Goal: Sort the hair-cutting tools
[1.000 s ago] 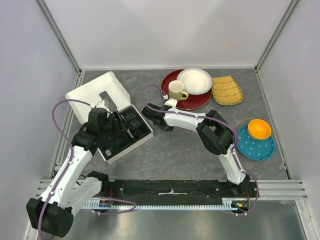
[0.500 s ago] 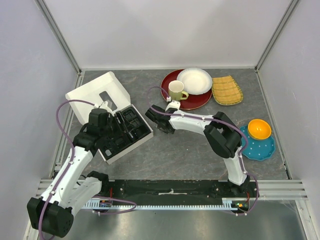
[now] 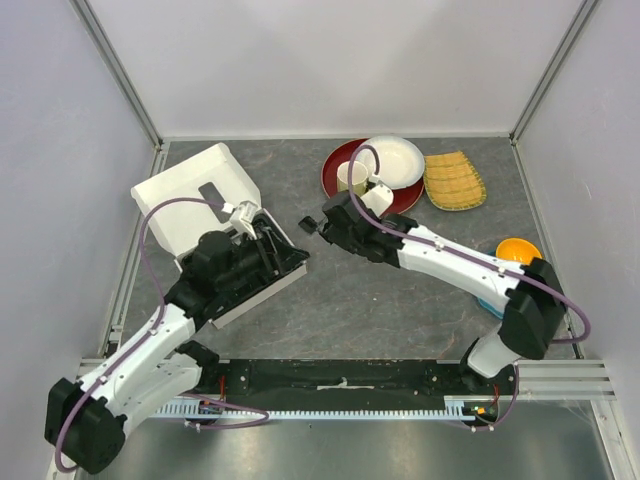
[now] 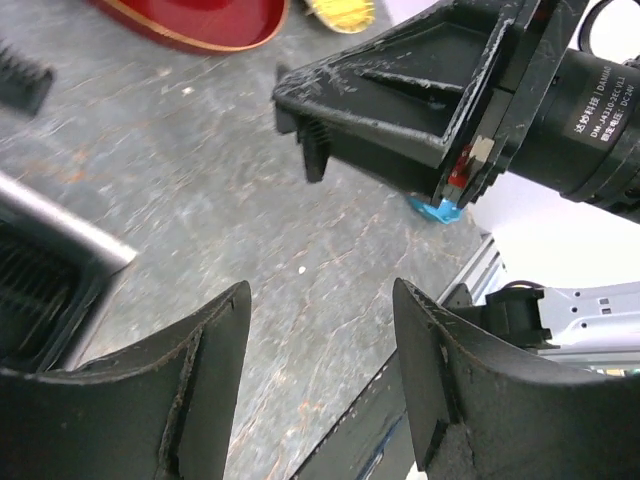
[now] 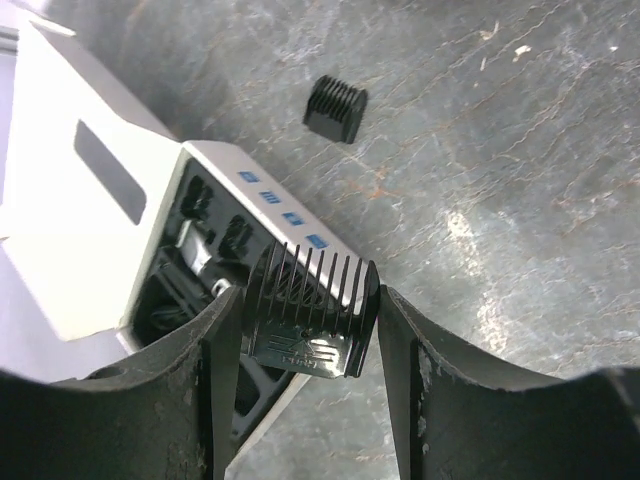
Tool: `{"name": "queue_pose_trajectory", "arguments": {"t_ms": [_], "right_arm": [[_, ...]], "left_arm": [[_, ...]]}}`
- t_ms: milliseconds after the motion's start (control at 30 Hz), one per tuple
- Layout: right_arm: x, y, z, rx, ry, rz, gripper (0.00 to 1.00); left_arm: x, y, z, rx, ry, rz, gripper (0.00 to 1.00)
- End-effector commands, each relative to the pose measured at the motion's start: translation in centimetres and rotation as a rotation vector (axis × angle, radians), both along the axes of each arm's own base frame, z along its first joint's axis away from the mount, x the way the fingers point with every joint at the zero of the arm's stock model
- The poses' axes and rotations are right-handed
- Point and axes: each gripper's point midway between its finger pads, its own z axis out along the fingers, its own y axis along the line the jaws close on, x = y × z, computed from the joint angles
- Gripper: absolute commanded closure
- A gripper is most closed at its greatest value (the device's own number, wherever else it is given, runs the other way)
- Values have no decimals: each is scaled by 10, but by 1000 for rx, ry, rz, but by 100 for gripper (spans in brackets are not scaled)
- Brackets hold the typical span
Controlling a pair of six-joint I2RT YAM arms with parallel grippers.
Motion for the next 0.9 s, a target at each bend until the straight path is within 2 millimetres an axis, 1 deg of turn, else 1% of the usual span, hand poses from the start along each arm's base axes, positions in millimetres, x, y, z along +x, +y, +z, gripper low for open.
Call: {"name": "queue_pose_trajectory", "arguments": {"t_ms": [0, 33, 67, 100, 167, 200, 233, 267, 300, 367, 433, 500, 533, 600, 633, 667, 700, 733, 800, 833, 867], "right_arm": [[-9, 10, 34, 168, -38, 17, 55], [-13, 11, 41, 195, -40, 33, 55], [-15, 12, 46, 212, -46, 45, 55], [-16, 13, 53, 232, -54, 55, 55], [-20, 11, 64, 259, -73, 67, 55], [-21, 10, 68, 268, -79, 68, 55], [-23, 7, 75, 283, -93, 70, 55], [-23, 6, 78, 287, -102, 68, 55], [-25, 4, 82, 297, -111, 70, 55], [-26, 2, 85, 301, -119, 69, 56], [-27, -1, 89, 311, -129, 73, 56], [-28, 0, 91, 316, -133, 77, 56], [-28, -1, 93, 323, -137, 78, 56], [-28, -2, 94, 329, -141, 76, 56], [-29, -3, 95, 333, -144, 76, 56], [-29, -3, 95, 335, -144, 75, 56], [-29, -4, 96, 340, -146, 74, 56], [-30, -5, 97, 344, -148, 74, 56], [-30, -5, 99, 349, -154, 75, 56], [-30, -5, 101, 353, -158, 76, 56], [-30, -6, 101, 352, -158, 77, 57]], "left_arm": [[15, -28, 44, -66, -190, -19, 35], [17, -33, 52, -60, -221, -30, 36], [19, -40, 50, -46, -224, -46, 37], [22, -42, 58, -44, -247, -39, 38], [23, -49, 62, -33, -273, -48, 39], [29, -51, 63, -24, -278, -30, 39], [31, -52, 63, -21, -277, -19, 39], [30, -55, 63, -21, -277, -17, 39], [35, -54, 64, -22, -277, 15, 40], [35, -55, 67, -40, -285, 34, 40], [39, -54, 74, -77, -305, 90, 40], [37, -59, 73, -80, -301, 91, 40], [40, -58, 74, -82, -305, 119, 40], [36, -62, 76, -92, -318, 125, 40], [38, -60, 76, -91, -327, 146, 41], [37, -61, 81, -102, -341, 153, 41], [36, -65, 80, -100, -344, 149, 42], [37, -65, 83, -98, -349, 159, 45], [37, -70, 78, -83, -338, 150, 50], [38, -71, 79, -81, -337, 157, 56], [37, -73, 79, -81, -336, 152, 59]]}}
